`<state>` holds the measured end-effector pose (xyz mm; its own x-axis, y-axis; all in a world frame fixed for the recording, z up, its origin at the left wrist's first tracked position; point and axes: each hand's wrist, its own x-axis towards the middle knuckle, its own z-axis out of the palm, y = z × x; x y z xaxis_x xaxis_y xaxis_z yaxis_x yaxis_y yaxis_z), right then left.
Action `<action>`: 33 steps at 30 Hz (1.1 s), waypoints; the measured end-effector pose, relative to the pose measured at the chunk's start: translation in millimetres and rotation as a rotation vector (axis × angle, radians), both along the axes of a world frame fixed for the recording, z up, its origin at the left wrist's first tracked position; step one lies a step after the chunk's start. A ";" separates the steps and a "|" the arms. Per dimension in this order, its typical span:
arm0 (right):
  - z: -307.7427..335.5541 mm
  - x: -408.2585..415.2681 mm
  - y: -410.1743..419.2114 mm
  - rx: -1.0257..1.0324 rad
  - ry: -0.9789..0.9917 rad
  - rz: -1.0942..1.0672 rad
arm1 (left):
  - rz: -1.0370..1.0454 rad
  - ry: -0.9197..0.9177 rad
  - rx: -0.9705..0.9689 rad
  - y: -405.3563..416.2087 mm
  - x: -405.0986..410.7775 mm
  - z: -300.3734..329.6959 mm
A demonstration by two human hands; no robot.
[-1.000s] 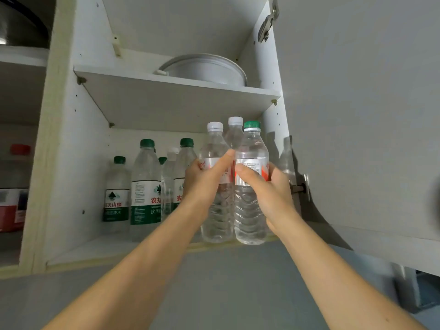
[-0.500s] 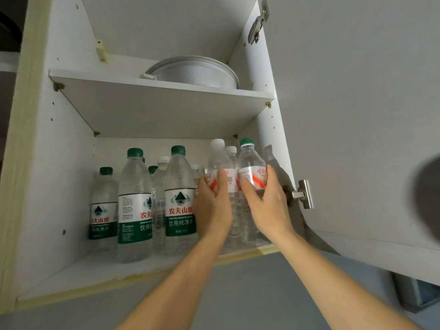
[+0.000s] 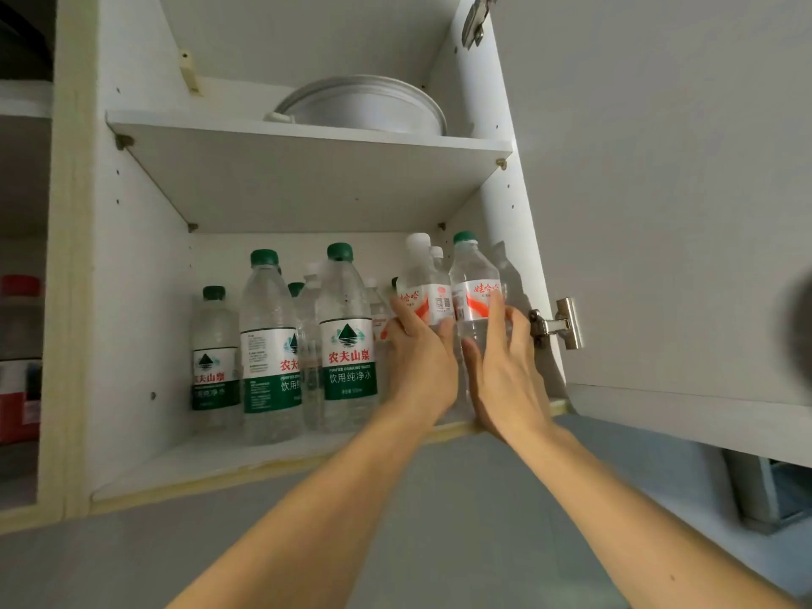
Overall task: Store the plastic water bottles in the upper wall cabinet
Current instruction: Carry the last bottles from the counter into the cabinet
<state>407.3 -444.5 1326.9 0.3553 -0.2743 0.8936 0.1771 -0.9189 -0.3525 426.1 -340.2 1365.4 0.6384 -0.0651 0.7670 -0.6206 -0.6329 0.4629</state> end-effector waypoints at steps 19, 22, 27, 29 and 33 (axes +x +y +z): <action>-19.5 -3.8 37.1 -0.131 0.009 -0.113 | 0.288 -0.170 0.053 199.1 10.2 15.2; -19.6 -9.1 56.5 -0.132 -0.080 -0.109 | 0.133 0.049 -0.028 206.3 22.6 8.5; 0.8 -3.9 101.4 -0.339 -0.189 -0.029 | -0.036 0.086 -0.124 193.6 32.7 3.9; 11.3 1.1 110.2 -0.372 -0.093 -0.052 | -0.040 0.061 -0.112 192.8 33.1 2.8; 20.6 13.2 112.8 -0.521 0.028 -0.112 | -0.107 0.026 -0.058 195.5 32.1 -0.1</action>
